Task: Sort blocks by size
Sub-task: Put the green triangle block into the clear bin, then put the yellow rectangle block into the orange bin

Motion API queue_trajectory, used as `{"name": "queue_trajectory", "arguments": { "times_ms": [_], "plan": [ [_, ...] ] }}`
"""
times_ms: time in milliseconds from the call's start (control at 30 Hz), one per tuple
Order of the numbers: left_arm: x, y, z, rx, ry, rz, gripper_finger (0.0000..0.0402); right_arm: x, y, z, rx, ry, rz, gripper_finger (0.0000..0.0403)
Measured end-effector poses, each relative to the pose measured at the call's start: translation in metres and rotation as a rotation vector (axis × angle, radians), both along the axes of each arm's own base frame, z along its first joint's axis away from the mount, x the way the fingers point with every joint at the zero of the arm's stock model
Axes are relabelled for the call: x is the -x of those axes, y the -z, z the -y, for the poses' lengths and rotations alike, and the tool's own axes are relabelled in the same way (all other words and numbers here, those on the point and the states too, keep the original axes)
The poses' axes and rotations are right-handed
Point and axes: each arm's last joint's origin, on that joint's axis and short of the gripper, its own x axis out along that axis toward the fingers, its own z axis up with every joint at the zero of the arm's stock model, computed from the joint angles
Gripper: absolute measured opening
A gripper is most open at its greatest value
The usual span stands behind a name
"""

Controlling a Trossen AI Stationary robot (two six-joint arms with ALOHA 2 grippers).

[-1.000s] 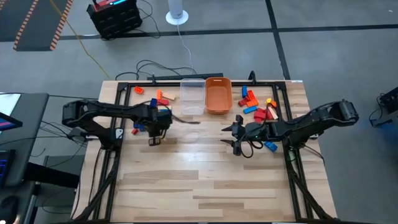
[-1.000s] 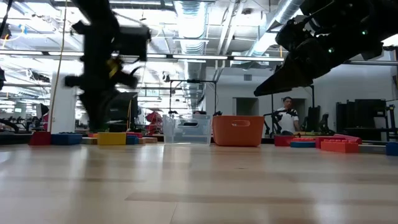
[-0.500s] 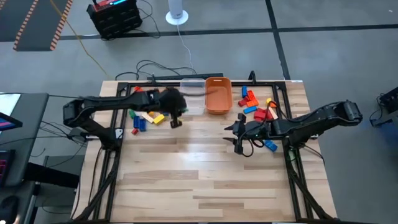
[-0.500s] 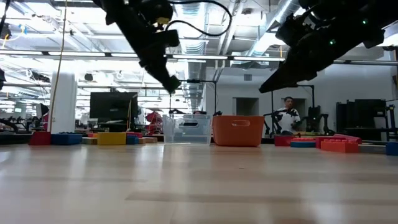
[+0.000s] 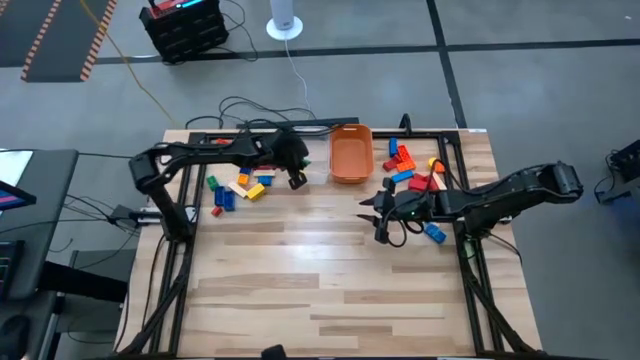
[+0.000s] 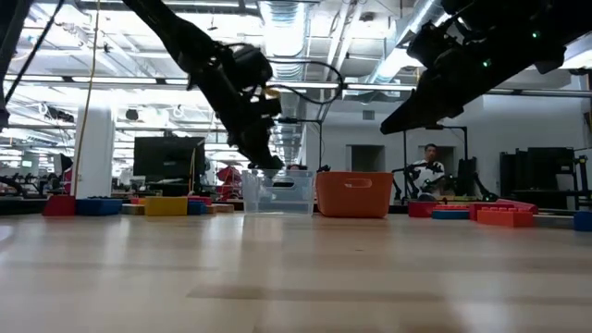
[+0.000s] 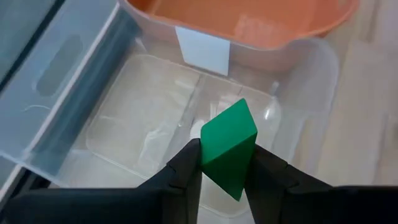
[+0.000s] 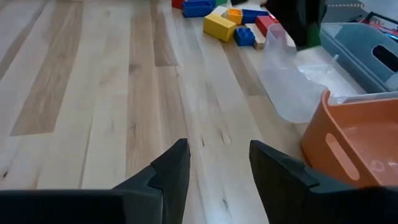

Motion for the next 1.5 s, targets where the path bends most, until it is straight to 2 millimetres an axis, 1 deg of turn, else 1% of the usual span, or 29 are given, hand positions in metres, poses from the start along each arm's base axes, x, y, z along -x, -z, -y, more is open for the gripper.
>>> {"name": "queue_trajectory", "arguments": {
  "times_ms": [167,267,333,433,500,567,633,700,767,867,967,1033,1133,1267,1333,1500],
  "plan": [
    [-0.001,0.002,-0.001,-0.022,0.001,-0.015,0.0155,0.0,0.001,0.0,0.0,0.0,-0.006,0.0194],
    [0.004,-0.009,0.002,-0.035,0.01,-0.008,0.018,0.0,0.001,0.0,0.0,0.0,-0.009,0.0194],
    [0.009,-0.02,0.006,-0.047,0.022,0.0,0.0187,0.001,0.001,0.0,0.0,0.001,-0.011,0.0194],
    [0.02,-0.036,0.018,-0.024,0.025,-0.021,0.019,0.001,0.002,0.0,-0.006,0.004,-0.015,0.0194],
    [0.032,-0.046,0.029,0.01,0.014,-0.055,0.0191,0.001,0.002,-0.001,-0.006,-0.001,-0.019,0.0194],
    [0.044,-0.052,0.039,0.042,-0.023,-0.108,0.0191,0.001,0.002,-0.001,-0.006,0.0,-0.018,0.0194],
    [0.057,-0.052,0.048,0.079,-0.083,-0.193,0.0191,0.001,0.002,0.0,-0.006,0.001,-0.015,0.0194],
    [0.069,-0.051,0.055,0.137,-0.144,-0.259,0.0191,0.001,0.001,0.0,-0.007,0.001,-0.011,0.0194],
    [0.078,-0.044,0.06,0.185,-0.201,-0.29,0.0191,0.001,0.001,-0.001,-0.008,0.001,-0.01,0.0194],
    [0.088,-0.023,0.068,0.233,-0.261,-0.328,0.0192,0.0,0.001,-0.003,-0.01,-0.008,-0.005,0.0194],
    [0.097,-0.001,0.071,0.233,-0.304,-0.392,0.0192,0.0,0.0,-0.004,-0.014,-0.012,0.003,0.0194],
    [0.099,0.008,0.072,0.226,-0.321,-0.387,0.0192,0.0,-0.001,-0.004,-0.014,-0.013,0.013,0.0194],
    [0.097,0.01,0.071,0.214,-0.321,-0.355,0.0193,-0.001,-0.001,-0.004,-0.011,-0.014,0.017,0.0194],
    [0.096,0.011,0.07,0.184,-0.31,-0.359,0.0193,-0.001,-0.001,-0.004,-0.011,-0.013,0.017,0.0194],
    [0.094,0.013,0.067,0.178,-0.312,-0.343,0.0193,-0.001,-0.001,-0.005,-0.011,-0.015,0.017,0.0194],
    [0.096,0.023,0.066,0.172,-0.297,-0.323,0.0193,-0.001,-0.001,-0.006,-0.01,-0.022,0.017,0.0194]
  ]
}}
